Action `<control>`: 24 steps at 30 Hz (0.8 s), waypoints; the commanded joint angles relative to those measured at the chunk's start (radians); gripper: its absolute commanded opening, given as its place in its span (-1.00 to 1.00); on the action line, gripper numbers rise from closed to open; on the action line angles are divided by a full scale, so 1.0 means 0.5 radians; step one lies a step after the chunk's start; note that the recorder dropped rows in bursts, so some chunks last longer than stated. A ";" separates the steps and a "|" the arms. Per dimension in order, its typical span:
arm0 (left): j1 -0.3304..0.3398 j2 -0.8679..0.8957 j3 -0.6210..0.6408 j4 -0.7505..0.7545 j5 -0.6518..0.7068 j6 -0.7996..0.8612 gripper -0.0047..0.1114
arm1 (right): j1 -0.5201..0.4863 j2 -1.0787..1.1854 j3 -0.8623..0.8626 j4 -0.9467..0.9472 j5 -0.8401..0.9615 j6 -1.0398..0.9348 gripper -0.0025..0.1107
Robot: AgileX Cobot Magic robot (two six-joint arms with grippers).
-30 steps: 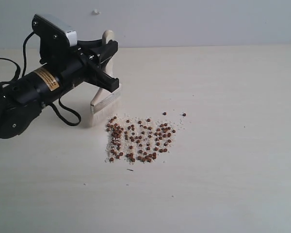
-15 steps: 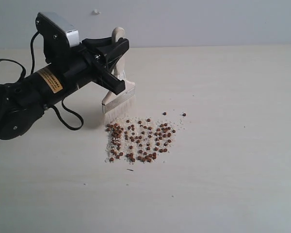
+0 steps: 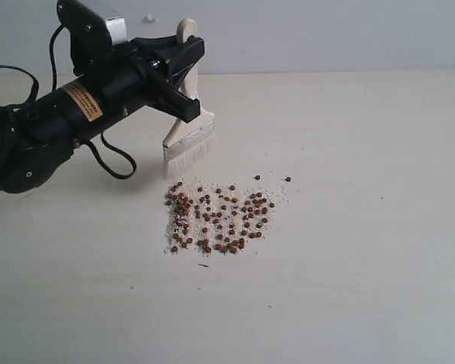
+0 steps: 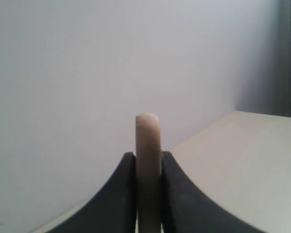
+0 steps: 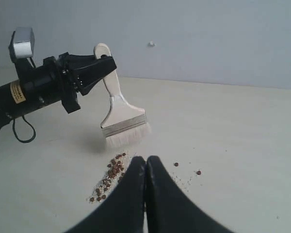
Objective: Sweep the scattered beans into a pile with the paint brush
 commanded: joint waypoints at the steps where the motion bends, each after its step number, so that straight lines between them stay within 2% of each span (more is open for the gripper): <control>1: -0.010 -0.015 -0.054 0.021 0.113 -0.094 -0.92 | 0.004 -0.004 0.008 -0.007 -0.008 -0.012 -0.96; 4: -0.006 -0.015 -0.054 -0.040 0.085 -0.060 -0.92 | 0.004 -0.004 0.008 -0.007 -0.008 -0.005 -0.96; 8: -0.006 -0.020 -0.054 -0.339 0.247 0.114 -0.92 | 0.004 -0.004 0.008 -0.007 -0.008 -0.005 -0.96; 10: -0.003 -0.020 -0.054 -0.349 0.258 0.247 -0.92 | 0.004 -0.004 0.008 -0.007 -0.008 -0.005 -0.96; 13: 0.006 -0.023 -0.054 -0.291 0.222 0.343 -0.92 | 0.004 -0.004 0.008 -0.007 -0.008 -0.005 -0.96; 17: 0.043 -0.023 -0.054 -0.187 0.236 0.268 -0.92 | 0.004 -0.004 0.008 -0.002 -0.008 -0.001 -0.96; 24: 0.154 -0.023 -0.044 0.302 0.228 0.061 -0.92 | 0.004 -0.004 0.008 -0.002 -0.008 -0.001 -0.96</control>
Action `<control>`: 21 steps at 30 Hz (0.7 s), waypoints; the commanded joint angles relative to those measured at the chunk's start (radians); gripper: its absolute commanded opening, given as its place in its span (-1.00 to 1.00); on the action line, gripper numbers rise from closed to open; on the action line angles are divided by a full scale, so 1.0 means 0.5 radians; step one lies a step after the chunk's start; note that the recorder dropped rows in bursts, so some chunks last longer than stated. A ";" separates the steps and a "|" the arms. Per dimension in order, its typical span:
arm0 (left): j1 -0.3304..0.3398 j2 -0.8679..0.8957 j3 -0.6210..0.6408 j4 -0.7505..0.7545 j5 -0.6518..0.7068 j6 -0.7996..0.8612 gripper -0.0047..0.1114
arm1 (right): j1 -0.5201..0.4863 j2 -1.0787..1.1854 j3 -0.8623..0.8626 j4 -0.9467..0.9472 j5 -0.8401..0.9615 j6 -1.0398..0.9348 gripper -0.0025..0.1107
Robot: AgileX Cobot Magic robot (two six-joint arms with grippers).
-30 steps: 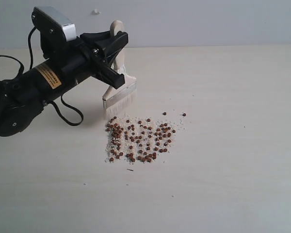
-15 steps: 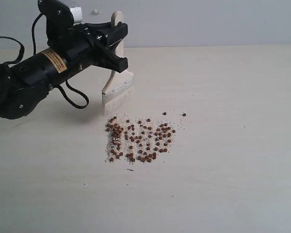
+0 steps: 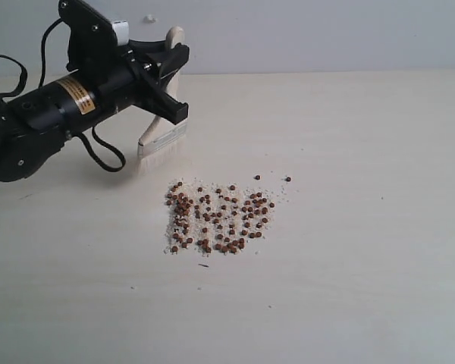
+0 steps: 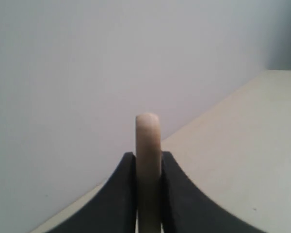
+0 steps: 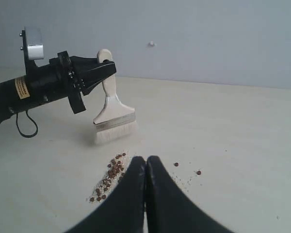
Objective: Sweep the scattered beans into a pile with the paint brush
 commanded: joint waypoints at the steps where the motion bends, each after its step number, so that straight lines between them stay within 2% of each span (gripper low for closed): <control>1: 0.079 -0.023 0.009 0.307 -0.031 -0.156 -0.92 | 0.004 -0.004 0.008 -0.002 -0.008 -0.001 -0.96; 7: 0.150 -0.023 0.085 0.357 -0.034 -0.185 -0.92 | 0.004 -0.004 0.008 -0.002 -0.008 -0.001 -0.96; 15: 0.158 0.038 0.090 0.371 -0.100 -0.296 -0.92 | 0.004 -0.004 0.008 -0.007 -0.008 -0.001 -0.96; 21: 0.158 0.101 0.090 0.570 -0.203 -0.349 -0.92 | 0.004 -0.004 0.008 -0.007 -0.008 -0.001 -0.96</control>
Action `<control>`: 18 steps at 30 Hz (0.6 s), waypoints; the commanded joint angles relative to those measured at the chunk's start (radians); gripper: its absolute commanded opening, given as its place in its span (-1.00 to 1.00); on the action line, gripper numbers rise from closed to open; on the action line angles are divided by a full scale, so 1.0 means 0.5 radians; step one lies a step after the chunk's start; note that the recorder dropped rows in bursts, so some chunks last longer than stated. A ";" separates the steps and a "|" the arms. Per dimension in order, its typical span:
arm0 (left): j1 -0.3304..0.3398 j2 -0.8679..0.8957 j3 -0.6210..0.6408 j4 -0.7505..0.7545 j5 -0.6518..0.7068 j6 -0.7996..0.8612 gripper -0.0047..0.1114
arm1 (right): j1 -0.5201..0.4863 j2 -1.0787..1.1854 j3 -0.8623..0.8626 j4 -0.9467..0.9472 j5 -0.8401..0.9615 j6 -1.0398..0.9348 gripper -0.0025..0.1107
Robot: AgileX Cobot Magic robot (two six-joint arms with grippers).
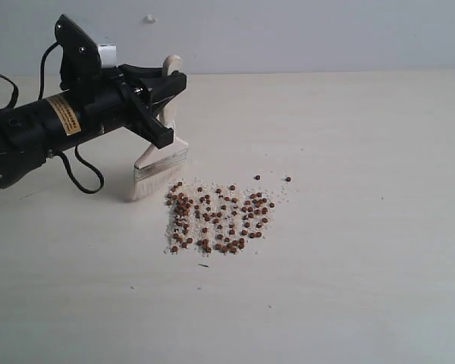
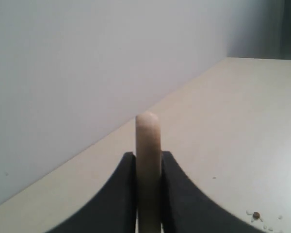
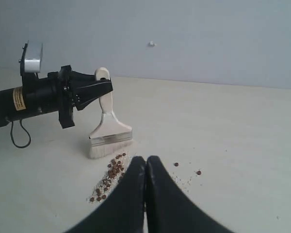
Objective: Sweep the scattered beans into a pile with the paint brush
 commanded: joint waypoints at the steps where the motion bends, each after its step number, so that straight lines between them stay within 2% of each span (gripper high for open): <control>1: 0.005 0.046 0.011 0.141 -0.129 -0.083 -0.92 | 0.004 -0.004 0.008 -0.007 -0.008 -0.001 -0.96; 7: 0.005 0.054 0.011 0.229 -0.380 -0.219 -0.92 | 0.004 -0.004 0.008 -0.003 -0.008 -0.001 -0.96; 18: 0.005 0.054 0.011 0.424 -0.366 -0.349 -0.92 | 0.004 -0.004 0.008 -0.002 -0.008 0.005 -0.96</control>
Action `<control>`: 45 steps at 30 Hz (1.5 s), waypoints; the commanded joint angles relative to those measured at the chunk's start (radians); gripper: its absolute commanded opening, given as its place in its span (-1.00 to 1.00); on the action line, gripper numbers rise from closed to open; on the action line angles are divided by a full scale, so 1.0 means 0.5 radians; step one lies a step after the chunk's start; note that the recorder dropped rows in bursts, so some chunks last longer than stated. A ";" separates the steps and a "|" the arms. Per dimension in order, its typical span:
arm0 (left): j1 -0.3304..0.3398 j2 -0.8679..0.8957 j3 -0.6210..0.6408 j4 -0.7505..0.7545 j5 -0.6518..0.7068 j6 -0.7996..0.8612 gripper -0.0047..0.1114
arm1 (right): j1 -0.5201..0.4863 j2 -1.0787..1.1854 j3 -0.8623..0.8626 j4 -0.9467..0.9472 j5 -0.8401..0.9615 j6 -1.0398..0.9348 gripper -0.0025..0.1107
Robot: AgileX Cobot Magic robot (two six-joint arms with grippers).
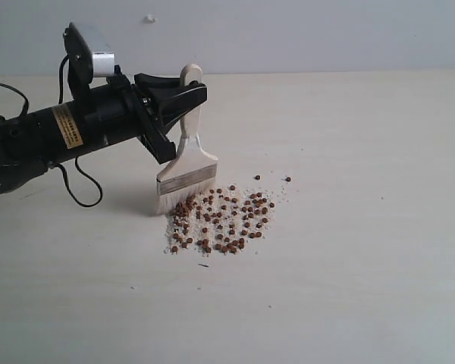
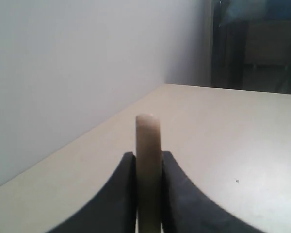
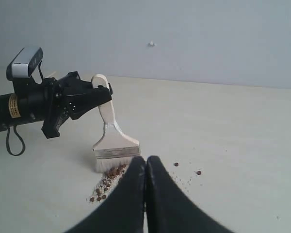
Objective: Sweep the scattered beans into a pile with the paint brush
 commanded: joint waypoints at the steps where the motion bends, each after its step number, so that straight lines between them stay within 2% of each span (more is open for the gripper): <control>1: 0.005 0.003 0.011 0.088 -0.033 -0.064 -0.92 | 0.004 -0.004 0.008 -0.002 -0.008 0.005 -0.96; 14: 0.005 0.003 0.011 0.157 -0.050 -0.148 -0.92 | 0.004 -0.004 0.008 -0.006 -0.008 0.005 -0.96; 23: 0.005 0.003 0.011 -0.126 -0.068 -0.076 -0.92 | 0.004 -0.004 0.008 -0.002 -0.008 0.005 -0.96; 41: 0.008 -0.123 0.011 -0.182 -0.068 0.014 -0.92 | 0.004 -0.004 0.008 -0.006 -0.008 0.005 -0.96; 45: 0.008 -0.232 0.011 -0.212 0.084 -0.017 -0.92 | 0.004 -0.004 0.008 -0.006 -0.008 0.005 -0.96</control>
